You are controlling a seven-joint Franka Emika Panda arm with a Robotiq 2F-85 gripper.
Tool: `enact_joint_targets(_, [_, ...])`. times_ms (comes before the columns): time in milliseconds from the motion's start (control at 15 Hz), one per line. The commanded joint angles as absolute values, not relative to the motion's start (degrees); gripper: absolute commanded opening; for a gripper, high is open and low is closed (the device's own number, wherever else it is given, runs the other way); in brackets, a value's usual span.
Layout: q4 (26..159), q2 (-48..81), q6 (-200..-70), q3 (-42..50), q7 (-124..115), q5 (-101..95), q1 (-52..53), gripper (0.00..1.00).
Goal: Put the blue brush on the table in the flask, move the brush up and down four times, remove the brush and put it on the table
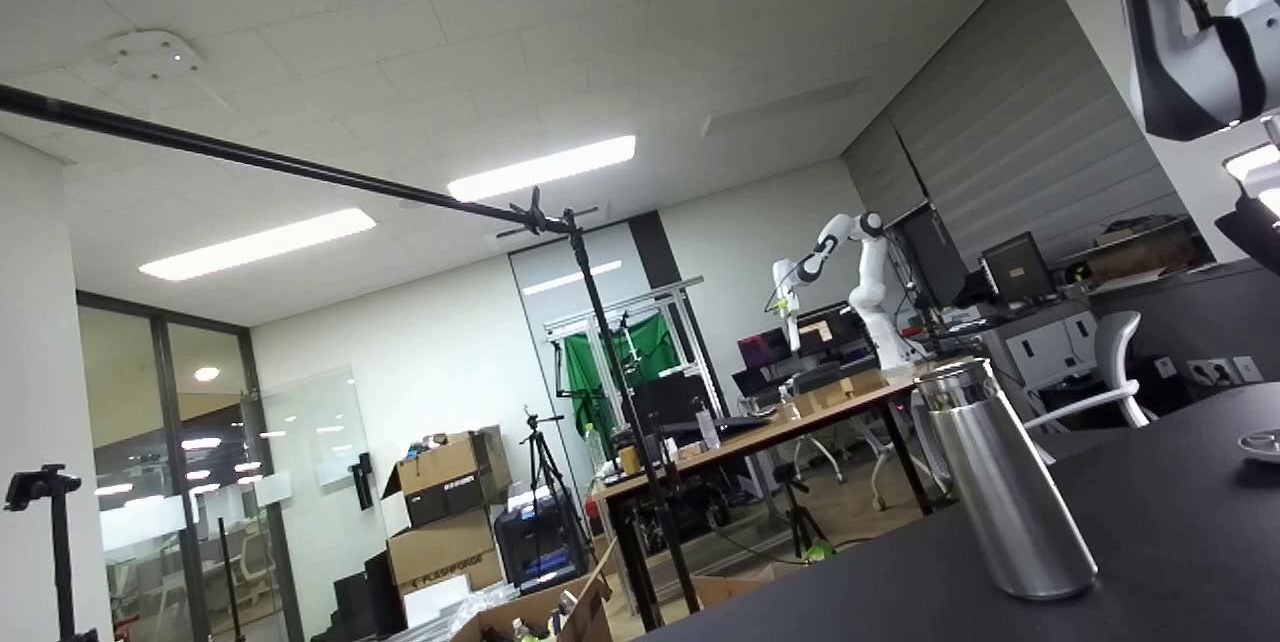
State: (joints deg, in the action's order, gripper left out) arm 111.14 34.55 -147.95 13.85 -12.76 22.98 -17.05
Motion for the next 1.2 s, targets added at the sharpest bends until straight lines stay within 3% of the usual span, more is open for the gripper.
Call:
enact_joint_targets(0, [103.76, 40.70, -144.42, 13.81, -19.65, 21.64, -16.87, 1.00])
enact_joint_targets(533, [98.14, 47.02, -135.74, 13.23, -19.24, 20.97, -18.02, 1.00])
enact_joint_targets(1133, [96.11, 50.18, -138.53, 13.41, -18.73, 20.89, -18.48, 1.00])
